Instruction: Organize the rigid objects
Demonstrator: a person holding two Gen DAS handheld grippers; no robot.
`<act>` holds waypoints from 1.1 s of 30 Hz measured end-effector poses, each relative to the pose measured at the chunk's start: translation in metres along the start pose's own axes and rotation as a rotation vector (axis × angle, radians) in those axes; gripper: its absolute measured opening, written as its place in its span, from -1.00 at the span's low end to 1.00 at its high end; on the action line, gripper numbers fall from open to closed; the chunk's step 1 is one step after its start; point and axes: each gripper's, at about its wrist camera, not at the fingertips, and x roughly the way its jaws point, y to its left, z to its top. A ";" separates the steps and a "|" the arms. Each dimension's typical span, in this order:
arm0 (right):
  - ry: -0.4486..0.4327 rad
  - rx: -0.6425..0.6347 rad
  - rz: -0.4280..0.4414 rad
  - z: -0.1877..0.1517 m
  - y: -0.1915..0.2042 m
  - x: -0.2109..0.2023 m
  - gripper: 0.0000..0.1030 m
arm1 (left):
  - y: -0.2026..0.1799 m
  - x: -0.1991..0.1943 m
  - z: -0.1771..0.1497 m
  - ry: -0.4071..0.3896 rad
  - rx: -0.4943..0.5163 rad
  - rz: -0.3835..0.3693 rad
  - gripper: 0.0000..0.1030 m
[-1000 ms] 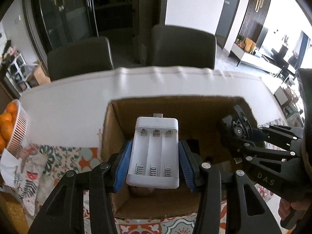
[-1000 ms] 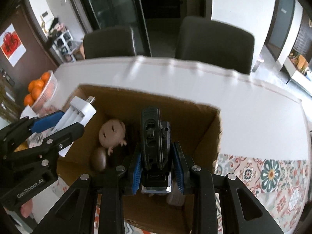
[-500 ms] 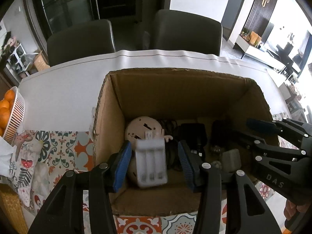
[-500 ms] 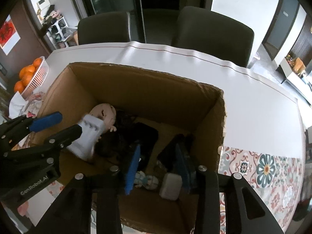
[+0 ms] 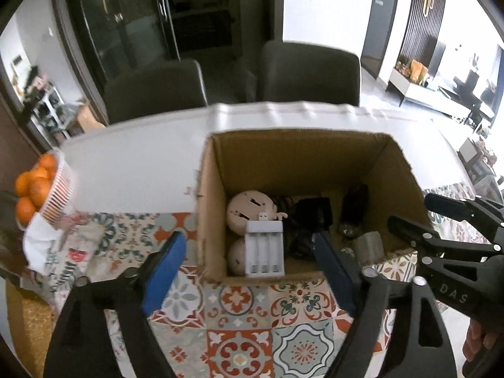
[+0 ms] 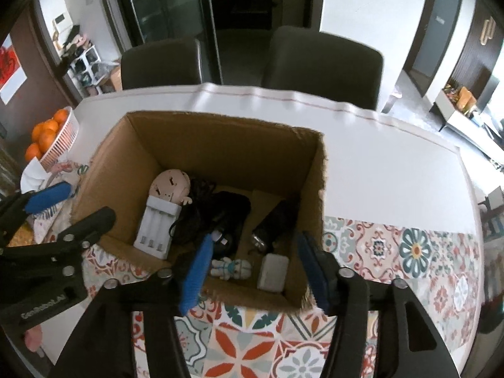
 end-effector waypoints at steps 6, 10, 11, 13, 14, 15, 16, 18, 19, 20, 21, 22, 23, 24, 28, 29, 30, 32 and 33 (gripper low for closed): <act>-0.092 0.048 -0.033 -0.016 0.001 -0.045 0.52 | 0.005 -0.048 -0.013 -0.112 -0.031 0.061 0.99; -0.159 0.076 -0.066 -0.029 0.003 -0.079 0.61 | 0.007 -0.075 -0.025 -0.166 -0.033 0.090 1.00; -0.172 0.079 -0.070 -0.032 0.004 -0.085 0.64 | 0.008 -0.081 -0.027 -0.177 -0.036 0.091 1.00; -0.208 0.085 -0.084 -0.038 0.007 -0.103 0.67 | 0.008 -0.097 -0.033 -0.203 -0.039 0.081 1.00; -0.228 0.086 -0.091 -0.042 0.008 -0.111 0.68 | 0.008 -0.103 -0.035 -0.214 -0.039 0.079 1.00; -0.249 0.091 -0.102 -0.047 0.009 -0.121 0.69 | 0.007 -0.113 -0.039 -0.230 -0.040 0.077 1.00; -0.263 0.094 -0.102 -0.049 0.010 -0.128 0.70 | 0.008 -0.120 -0.042 -0.244 -0.041 0.078 1.00; -0.298 0.096 -0.110 -0.057 0.012 -0.145 0.71 | 0.008 -0.137 -0.051 -0.281 -0.044 0.087 1.00; -0.317 0.092 -0.117 -0.061 0.014 -0.153 0.73 | 0.007 -0.143 -0.055 -0.295 -0.046 0.086 1.00; -0.334 0.088 -0.124 -0.065 0.016 -0.160 0.74 | 0.007 -0.150 -0.058 -0.307 -0.048 0.085 1.00; -0.359 0.084 -0.128 -0.070 0.018 -0.170 0.75 | 0.007 -0.158 -0.062 -0.321 -0.051 0.086 1.00; -0.374 0.082 -0.129 -0.074 0.020 -0.175 0.76 | 0.007 -0.163 -0.066 -0.329 -0.053 0.084 1.00; -0.388 0.079 -0.130 -0.078 0.021 -0.181 0.77 | 0.007 -0.169 -0.070 -0.334 -0.054 0.082 1.00; -0.407 0.073 -0.133 -0.084 0.024 -0.189 0.77 | 0.007 -0.176 -0.076 -0.343 -0.056 0.081 1.00; -0.458 0.054 -0.154 -0.101 0.032 -0.211 0.80 | 0.005 -0.194 -0.091 -0.366 -0.060 0.084 1.00; -0.472 0.050 -0.162 -0.106 0.034 -0.217 0.81 | 0.005 -0.198 -0.094 -0.370 -0.063 0.086 1.00; -0.481 0.045 -0.165 -0.109 0.036 -0.221 0.81 | 0.005 -0.204 -0.099 -0.376 -0.068 0.091 1.00; -0.500 0.043 -0.174 -0.117 0.038 -0.229 0.82 | 0.004 -0.210 -0.104 -0.383 -0.075 0.095 1.00; -0.511 0.046 -0.173 -0.121 0.039 -0.234 0.82 | 0.004 -0.215 -0.108 -0.389 -0.073 0.099 1.00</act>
